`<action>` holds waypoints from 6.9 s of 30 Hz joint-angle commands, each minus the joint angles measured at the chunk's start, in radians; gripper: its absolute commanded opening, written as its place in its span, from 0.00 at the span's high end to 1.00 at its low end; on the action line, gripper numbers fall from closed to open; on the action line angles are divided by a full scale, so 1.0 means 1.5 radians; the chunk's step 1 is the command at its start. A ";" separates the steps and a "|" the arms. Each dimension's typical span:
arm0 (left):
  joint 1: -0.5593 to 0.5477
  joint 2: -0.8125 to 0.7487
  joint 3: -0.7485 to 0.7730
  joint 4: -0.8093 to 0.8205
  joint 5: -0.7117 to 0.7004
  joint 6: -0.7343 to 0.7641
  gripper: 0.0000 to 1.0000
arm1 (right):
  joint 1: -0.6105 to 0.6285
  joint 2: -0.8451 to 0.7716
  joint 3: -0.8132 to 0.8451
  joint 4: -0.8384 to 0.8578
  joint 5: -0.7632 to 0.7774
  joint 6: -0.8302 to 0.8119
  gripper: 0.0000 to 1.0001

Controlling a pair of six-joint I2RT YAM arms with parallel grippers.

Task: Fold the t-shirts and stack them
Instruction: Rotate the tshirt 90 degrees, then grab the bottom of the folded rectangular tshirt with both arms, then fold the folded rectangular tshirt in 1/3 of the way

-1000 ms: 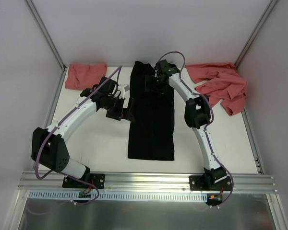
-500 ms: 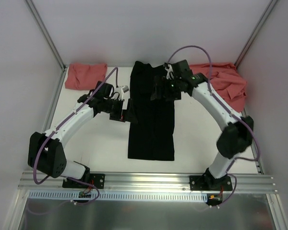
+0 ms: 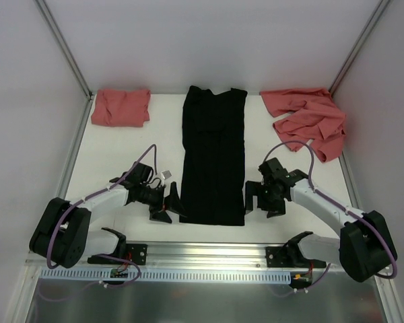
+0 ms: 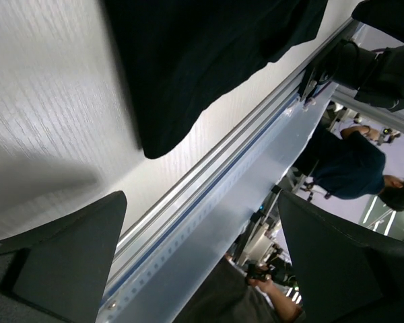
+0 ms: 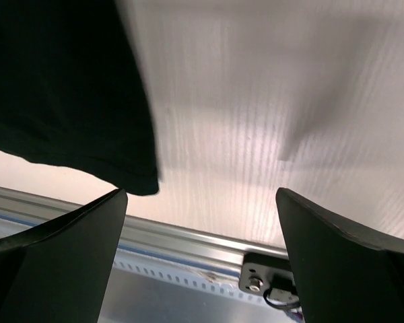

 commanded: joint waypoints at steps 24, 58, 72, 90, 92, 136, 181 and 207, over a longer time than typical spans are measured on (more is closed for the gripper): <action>-0.099 0.181 0.038 0.150 -0.061 -0.030 0.01 | 0.115 0.054 -0.070 0.251 -0.014 0.179 0.07; -0.176 0.214 0.086 0.177 -0.080 -0.066 0.04 | 0.214 -0.036 -0.093 0.174 0.019 0.275 0.47; -0.177 0.189 0.082 0.138 -0.074 -0.043 0.18 | 0.213 0.110 -0.055 0.281 -0.005 0.226 0.84; -0.177 0.164 0.168 -0.046 -0.096 0.037 1.00 | 0.213 0.031 -0.035 0.153 0.008 0.192 1.00; -0.177 0.149 0.170 -0.056 -0.096 0.038 1.00 | 0.213 0.016 -0.034 0.134 0.009 0.184 0.99; -0.187 0.228 0.569 -0.353 -0.040 0.068 1.00 | 0.060 0.065 0.346 -0.186 -0.167 -0.033 0.99; 0.021 0.259 0.541 -0.094 -0.214 0.060 0.01 | -0.221 0.477 0.768 -0.174 -0.195 -0.163 0.26; -0.077 0.493 0.733 -0.004 -0.023 -0.096 0.01 | -0.211 0.249 0.578 -0.194 -0.150 -0.165 0.25</action>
